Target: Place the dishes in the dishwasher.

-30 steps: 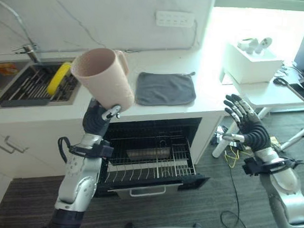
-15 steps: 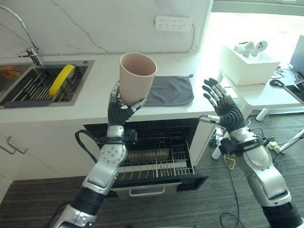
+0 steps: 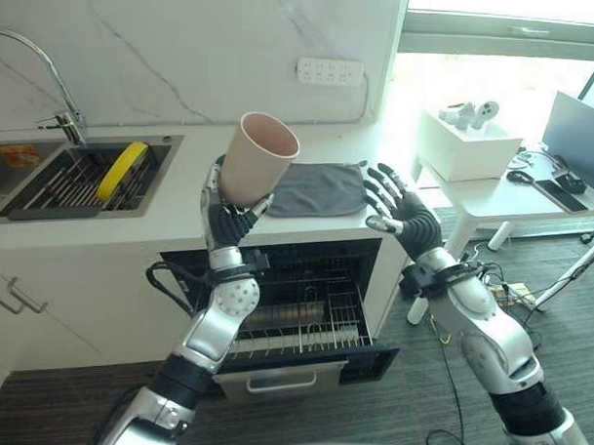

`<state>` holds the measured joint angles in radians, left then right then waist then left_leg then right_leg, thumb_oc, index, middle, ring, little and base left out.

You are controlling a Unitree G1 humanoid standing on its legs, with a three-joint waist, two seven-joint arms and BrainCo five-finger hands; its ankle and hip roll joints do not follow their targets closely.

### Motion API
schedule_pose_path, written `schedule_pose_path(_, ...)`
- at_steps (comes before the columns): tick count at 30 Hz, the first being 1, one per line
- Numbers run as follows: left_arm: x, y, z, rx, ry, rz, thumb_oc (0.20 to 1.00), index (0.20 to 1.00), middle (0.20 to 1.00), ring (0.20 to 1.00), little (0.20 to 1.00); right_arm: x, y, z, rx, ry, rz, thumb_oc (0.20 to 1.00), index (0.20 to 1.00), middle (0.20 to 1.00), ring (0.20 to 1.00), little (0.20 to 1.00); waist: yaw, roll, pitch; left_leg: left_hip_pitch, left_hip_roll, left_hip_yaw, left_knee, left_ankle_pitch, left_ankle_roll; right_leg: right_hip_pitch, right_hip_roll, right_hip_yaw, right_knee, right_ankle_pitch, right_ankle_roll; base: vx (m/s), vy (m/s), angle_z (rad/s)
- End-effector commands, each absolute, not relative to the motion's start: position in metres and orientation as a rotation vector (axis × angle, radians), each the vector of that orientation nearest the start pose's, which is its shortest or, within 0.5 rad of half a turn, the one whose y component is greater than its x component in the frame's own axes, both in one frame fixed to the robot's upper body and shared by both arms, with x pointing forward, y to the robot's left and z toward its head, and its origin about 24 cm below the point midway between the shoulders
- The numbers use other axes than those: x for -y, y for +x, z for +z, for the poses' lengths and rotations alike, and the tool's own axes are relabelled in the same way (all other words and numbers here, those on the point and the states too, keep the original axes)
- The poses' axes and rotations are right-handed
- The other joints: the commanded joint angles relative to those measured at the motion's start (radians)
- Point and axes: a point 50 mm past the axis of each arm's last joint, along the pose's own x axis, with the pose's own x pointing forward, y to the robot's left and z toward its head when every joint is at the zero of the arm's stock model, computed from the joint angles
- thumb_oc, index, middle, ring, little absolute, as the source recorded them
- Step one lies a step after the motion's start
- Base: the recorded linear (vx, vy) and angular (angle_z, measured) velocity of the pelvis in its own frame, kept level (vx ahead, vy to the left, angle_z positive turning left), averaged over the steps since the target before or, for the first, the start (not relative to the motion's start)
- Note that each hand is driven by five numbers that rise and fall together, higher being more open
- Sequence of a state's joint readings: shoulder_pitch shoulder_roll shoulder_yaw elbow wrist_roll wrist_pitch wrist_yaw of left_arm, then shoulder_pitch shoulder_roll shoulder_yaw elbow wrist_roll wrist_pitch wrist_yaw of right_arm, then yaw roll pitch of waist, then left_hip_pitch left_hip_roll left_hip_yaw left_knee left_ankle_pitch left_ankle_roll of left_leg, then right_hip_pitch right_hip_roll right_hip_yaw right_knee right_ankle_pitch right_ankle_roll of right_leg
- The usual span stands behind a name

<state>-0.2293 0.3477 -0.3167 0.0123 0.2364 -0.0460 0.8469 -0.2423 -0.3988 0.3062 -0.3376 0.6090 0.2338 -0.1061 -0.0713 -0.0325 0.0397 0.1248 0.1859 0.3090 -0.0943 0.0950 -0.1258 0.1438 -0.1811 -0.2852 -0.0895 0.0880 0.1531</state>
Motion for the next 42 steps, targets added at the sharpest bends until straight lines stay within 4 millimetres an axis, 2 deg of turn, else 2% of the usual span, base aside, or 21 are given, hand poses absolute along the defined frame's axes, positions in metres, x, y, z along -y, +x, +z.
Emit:
schedule_pose_path(1, -0.15, 0.293, 0.144, 0.654, 0.484, 0.491, 0.2, 0.2, 0.2, 0.2, 0.2, 0.101, 0.277, 0.176, 0.268, 0.16, 0.459, 1.0, 1.0, 1.0, 1.0, 1.0, 0.022, 0.003, 0.007, 0.05, 0.071, 0.003, 0.007, -0.099, -0.02, 0.014, -0.057, -0.035, 0.002, -0.071, 0.039, 0.0, 0.0, 0.0)
schedule_pose_path(18, -0.121, 0.295, 0.128, 0.58, 0.52, 0.339, 0.2, 0.2, 0.2, 0.2, 0.2, 0.075, 0.285, 0.195, 0.304, 0.175, 0.457, 1.0, 1.0, 1.0, 1.0, 1.0, 0.049, 0.0, 0.009, 0.05, 0.067, -0.004, 0.007, -0.103, -0.017, 0.02, -0.058, -0.048, 0.002, -0.071, 0.036, 0.0, 0.0, 0.0)
schedule_pose_path(22, -0.109, 0.297, 0.136, 0.6, 0.483, 0.314, 0.2, 0.2, 0.2, 0.2, 0.2, 0.065, 0.289, 0.198, 0.289, 0.189, 0.465, 1.0, 1.0, 1.0, 1.0, 1.0, 0.053, 0.001, 0.004, 0.05, 0.066, -0.007, 0.007, -0.104, -0.017, 0.021, -0.058, -0.051, 0.002, -0.072, 0.036, 0.0, 0.0, 0.0)
schedule_pose_path(27, -0.104, 0.296, 0.144, 0.634, 0.434, 0.305, 0.2, 0.2, 0.2, 0.2, 0.2, 0.063, 0.29, 0.196, 0.272, 0.216, 0.468, 1.0, 1.0, 1.0, 1.0, 1.0, 0.053, 0.002, 0.006, 0.049, 0.064, -0.012, 0.007, -0.106, -0.016, 0.021, -0.057, -0.052, 0.002, -0.073, 0.035, 0.0, 0.0, 0.02)
schedule_pose_path(30, -0.098, 0.293, 0.153, 0.668, 0.397, 0.278, 0.2, 0.2, 0.2, 0.2, 0.2, 0.056, 0.288, 0.197, 0.233, 0.326, 0.533, 1.0, 1.0, 1.0, 1.0, 1.0, 0.055, 0.001, 0.007, 0.051, 0.063, -0.014, 0.007, -0.107, -0.016, 0.024, -0.056, -0.055, 0.002, -0.073, 0.035, 0.0, -0.002, 0.03)
schedule_pose_path(39, -0.093, 0.291, 0.159, 0.685, 0.353, 0.264, 0.2, 0.2, 0.2, 0.2, 0.2, 0.051, 0.287, 0.2, 0.227, 0.371, 0.545, 1.0, 1.0, 1.0, 1.0, 1.0, 0.058, 0.003, 0.007, 0.052, 0.063, -0.018, 0.007, -0.108, -0.015, 0.025, -0.054, -0.061, 0.002, -0.075, 0.032, 0.0, 0.0, 0.0)
schedule_pose_path(42, -0.089, 0.292, 0.155, 0.651, 0.355, 0.231, 0.2, 0.2, 0.2, 0.2, 0.2, 0.048, 0.288, 0.204, 0.252, 0.373, 0.539, 1.0, 1.0, 1.0, 1.0, 1.0, 0.06, 0.004, 0.007, 0.05, 0.061, -0.018, 0.007, -0.108, -0.013, 0.025, -0.055, -0.064, 0.002, -0.074, 0.032, 0.0, 0.0, 0.0)
